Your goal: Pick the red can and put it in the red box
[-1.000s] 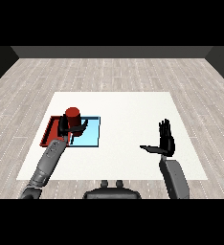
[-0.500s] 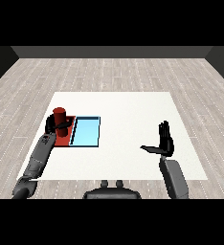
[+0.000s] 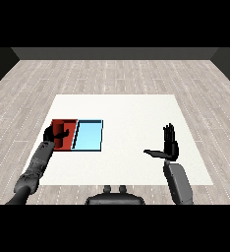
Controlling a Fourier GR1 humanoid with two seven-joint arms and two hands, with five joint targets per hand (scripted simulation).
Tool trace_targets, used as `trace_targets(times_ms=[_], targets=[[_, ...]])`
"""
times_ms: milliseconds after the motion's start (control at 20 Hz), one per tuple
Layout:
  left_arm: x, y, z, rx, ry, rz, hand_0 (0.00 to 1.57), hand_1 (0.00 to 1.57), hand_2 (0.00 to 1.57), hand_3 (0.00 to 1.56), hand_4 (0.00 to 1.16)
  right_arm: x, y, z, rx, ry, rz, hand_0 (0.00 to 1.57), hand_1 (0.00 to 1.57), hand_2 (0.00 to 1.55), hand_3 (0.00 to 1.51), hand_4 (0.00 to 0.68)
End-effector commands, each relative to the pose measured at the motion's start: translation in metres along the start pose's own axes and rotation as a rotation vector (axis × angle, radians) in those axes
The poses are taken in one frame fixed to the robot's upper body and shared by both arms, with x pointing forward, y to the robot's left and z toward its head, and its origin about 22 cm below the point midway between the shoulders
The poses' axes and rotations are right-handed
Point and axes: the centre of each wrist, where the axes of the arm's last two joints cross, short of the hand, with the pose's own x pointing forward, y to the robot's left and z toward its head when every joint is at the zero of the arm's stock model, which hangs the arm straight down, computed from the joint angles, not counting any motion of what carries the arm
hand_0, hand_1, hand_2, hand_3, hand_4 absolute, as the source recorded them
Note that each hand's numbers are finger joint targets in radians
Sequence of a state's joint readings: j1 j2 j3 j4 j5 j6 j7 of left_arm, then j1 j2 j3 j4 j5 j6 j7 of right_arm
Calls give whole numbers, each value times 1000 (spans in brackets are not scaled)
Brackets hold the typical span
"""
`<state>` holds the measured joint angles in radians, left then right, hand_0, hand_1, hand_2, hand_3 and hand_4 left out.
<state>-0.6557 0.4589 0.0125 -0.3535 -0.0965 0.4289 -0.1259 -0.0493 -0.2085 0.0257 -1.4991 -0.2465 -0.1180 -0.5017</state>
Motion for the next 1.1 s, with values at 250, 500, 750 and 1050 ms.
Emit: trace_targets(times_ms=[250, 500, 750, 1050], targets=[[-17, -10, 2, -32, 196, 30, 1128, 1128, 1094, 0, 525, 6, -12, -2, -1, -60, 27, 0, 0, 0, 0, 0], [-36, 12, 1, -155, 174, -211, 0, 0, 0, 0, 644, 9, 3, -2, 34, -69, -20, 0, 0, 0, 0, 0], [-14, 9, -7, -167, 261, -272, 0, 0, 0, 0, 0, 5, -12, 25, 12, -73, -26, 0, 0, 0, 0, 0], [-14, 14, -8, -24, 182, -36, 0, 0, 0, 0, 0, 6, 4, 14, 36, -105, -59, 0, 0, 0, 0, 0]])
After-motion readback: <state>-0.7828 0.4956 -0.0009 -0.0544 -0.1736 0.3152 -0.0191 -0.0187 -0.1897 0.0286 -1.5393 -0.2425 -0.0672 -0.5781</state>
